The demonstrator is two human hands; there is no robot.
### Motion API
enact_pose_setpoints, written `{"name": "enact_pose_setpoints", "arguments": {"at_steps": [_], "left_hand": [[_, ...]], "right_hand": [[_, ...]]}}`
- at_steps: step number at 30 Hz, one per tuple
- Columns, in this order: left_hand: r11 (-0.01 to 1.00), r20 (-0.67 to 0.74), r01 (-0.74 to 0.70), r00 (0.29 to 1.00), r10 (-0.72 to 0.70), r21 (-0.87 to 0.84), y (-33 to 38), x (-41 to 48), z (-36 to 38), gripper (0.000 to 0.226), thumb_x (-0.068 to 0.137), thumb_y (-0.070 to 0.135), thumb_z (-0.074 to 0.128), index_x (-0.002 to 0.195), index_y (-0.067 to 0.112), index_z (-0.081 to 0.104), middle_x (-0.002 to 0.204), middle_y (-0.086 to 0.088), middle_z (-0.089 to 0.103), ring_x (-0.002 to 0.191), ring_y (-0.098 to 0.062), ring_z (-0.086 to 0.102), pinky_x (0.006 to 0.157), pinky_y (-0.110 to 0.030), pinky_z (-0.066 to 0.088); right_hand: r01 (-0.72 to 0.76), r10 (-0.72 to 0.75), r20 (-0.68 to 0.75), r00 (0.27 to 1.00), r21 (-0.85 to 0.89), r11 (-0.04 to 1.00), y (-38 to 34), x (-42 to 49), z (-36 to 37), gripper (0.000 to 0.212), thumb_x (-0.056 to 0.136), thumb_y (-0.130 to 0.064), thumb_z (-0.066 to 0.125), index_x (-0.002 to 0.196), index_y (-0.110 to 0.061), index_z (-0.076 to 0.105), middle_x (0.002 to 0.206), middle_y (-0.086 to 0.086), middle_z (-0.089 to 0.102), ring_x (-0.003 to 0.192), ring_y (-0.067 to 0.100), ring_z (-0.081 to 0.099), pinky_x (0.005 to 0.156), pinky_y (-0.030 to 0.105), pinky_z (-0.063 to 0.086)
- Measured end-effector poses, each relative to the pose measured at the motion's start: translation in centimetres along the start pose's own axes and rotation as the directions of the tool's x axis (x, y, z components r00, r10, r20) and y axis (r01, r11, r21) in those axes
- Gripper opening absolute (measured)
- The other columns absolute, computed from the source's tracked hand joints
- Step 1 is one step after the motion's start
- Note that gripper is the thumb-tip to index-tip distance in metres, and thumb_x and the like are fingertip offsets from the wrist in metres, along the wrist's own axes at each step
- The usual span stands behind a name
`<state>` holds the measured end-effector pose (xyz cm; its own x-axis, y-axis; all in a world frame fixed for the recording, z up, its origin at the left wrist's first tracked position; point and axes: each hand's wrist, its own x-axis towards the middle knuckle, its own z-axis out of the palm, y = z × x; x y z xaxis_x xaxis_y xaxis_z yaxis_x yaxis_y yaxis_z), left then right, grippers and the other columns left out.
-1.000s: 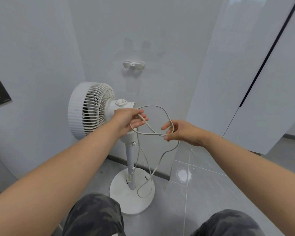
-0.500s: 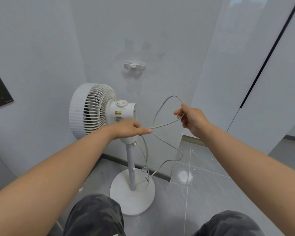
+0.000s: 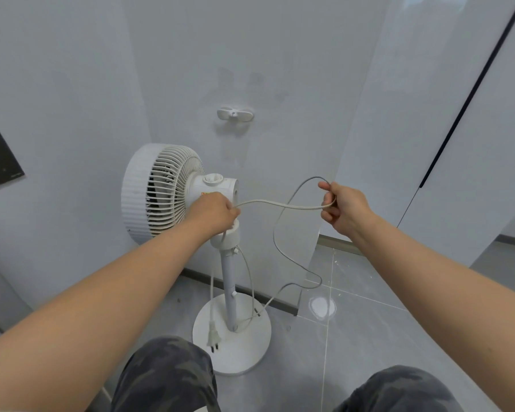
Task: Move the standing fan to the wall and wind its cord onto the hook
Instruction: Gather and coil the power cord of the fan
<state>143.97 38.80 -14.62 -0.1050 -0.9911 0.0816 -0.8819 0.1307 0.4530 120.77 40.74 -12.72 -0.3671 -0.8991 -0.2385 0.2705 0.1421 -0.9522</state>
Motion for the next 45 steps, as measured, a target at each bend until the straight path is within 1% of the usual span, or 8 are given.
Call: {"name": "enact_pose_setpoints", "arguments": {"at_steps": [9, 15, 19, 22, 26, 33, 39, 45], "left_hand": [[0.943, 0.266, 0.275, 0.938, -0.221, -0.186, -0.5, -0.3, 1.6, 0.046, 0.1, 0.033, 0.031, 0.071, 0.006, 0.055, 0.053, -0.011, 0.055, 0.044, -0.022, 0.05, 0.049, -0.023, 0.042], [0.925, 0.034, 0.072, 0.997, -0.064, -0.372, 1.6, 1.4, 0.0, 0.049, 0.097, 0.036, 0.04, 0.054, 0.016, 0.053, 0.033, 0.001, 0.048, 0.041, -0.019, 0.048, 0.061, -0.026, 0.042], [0.905, 0.017, -0.026, 0.999, 0.036, -0.425, 4.2, 1.3, -1.7, 0.047, 0.098, 0.035, 0.04, 0.058, 0.013, 0.05, 0.039, -0.003, 0.05, 0.039, -0.018, 0.046, 0.05, -0.023, 0.039], [0.932, -0.008, -0.1, 0.995, 0.103, -0.348, 6.2, 1.6, -3.3, 0.048, 0.098, 0.036, 0.038, 0.057, 0.014, 0.047, 0.045, -0.006, 0.05, 0.039, -0.017, 0.047, 0.053, -0.023, 0.039], [0.901, -0.032, -0.139, 0.99, 0.138, -0.411, 8.0, 2.4, -5.4, 0.046, 0.097, 0.034, 0.041, 0.057, 0.012, 0.05, 0.046, -0.008, 0.05, 0.043, -0.021, 0.048, 0.053, -0.025, 0.041], [0.768, -0.089, -0.142, 0.99, 0.11, -0.624, 10.0, 5.4, -9.1, 0.03, 0.096, 0.018, 0.047, 0.069, 0.011, 0.057, 0.057, -0.008, 0.055, 0.054, -0.015, 0.054, 0.063, -0.025, 0.055], [0.726, -0.065, -0.081, 0.997, 0.05, -0.683, 9.7, 9.6, -10.7, 0.024, 0.094, 0.01, 0.049, 0.072, 0.012, 0.059, 0.064, -0.007, 0.063, 0.054, -0.009, 0.062, 0.056, -0.018, 0.051], [0.805, -0.053, -0.056, 0.998, 0.031, -0.591, 8.0, 13.7, -11.2, 0.017, 0.089, 0.013, 0.054, 0.075, 0.013, 0.064, 0.066, -0.006, 0.066, 0.062, -0.015, 0.064, 0.063, -0.025, 0.051]], "right_hand": [[0.069, -0.124, -0.144, 0.982, -0.342, 0.937, -1.1, 0.6, -0.7, 0.038, 0.089, 0.002, 0.028, 0.112, 0.0, 0.059, 0.066, 0.014, 0.059, 0.047, 0.018, 0.049, 0.051, 0.028, 0.04], [0.055, -0.261, -0.042, 0.965, -0.934, 0.354, -0.2, 0.7, -0.7, 0.041, 0.099, -0.018, 0.028, 0.137, -0.007, 0.036, 0.146, 0.019, 0.028, 0.127, 0.035, 0.032, 0.102, 0.042, 0.03], [0.29, -0.413, 0.107, 0.905, -0.864, 0.412, -0.5, 0.9, 0.0, 0.047, 0.091, -0.005, 0.035, 0.136, -0.012, 0.042, 0.15, 0.012, 0.024, 0.137, 0.03, 0.023, 0.106, 0.039, 0.03], [0.413, -0.303, 0.29, 0.908, -0.744, 0.525, -1.7, -0.3, 1.3, 0.058, 0.081, 0.008, 0.033, 0.131, -0.016, 0.05, 0.145, 0.006, 0.036, 0.129, 0.023, 0.037, 0.081, 0.023, 0.039], [0.427, -0.174, 0.434, 0.884, -0.596, 0.68, -3.6, -1.0, 3.0, 0.036, 0.085, 0.004, 0.048, 0.115, -0.013, 0.061, 0.128, 0.01, 0.055, 0.11, 0.016, 0.05, 0.092, 0.027, 0.042], [0.427, -0.288, 0.336, 0.897, -0.485, 0.763, -8.4, 0.5, 4.2, 0.029, 0.095, -0.021, 0.051, 0.072, -0.009, 0.062, 0.053, 0.006, 0.05, 0.045, 0.016, 0.047, 0.058, 0.03, 0.05], [0.376, -0.245, 0.341, 0.908, -0.401, 0.836, -13.5, 2.2, 5.2, 0.03, 0.095, -0.027, 0.052, 0.074, -0.009, 0.063, 0.056, 0.003, 0.038, 0.05, 0.014, 0.029, 0.049, 0.024, 0.025], [0.418, -0.243, 0.353, 0.904, -0.605, 0.678, -16.2, 4.6, 7.3, 0.028, 0.095, -0.006, 0.043, 0.079, -0.009, 0.066, 0.059, 0.005, 0.043, 0.05, 0.014, 0.032, 0.048, 0.022, 0.025]]}}
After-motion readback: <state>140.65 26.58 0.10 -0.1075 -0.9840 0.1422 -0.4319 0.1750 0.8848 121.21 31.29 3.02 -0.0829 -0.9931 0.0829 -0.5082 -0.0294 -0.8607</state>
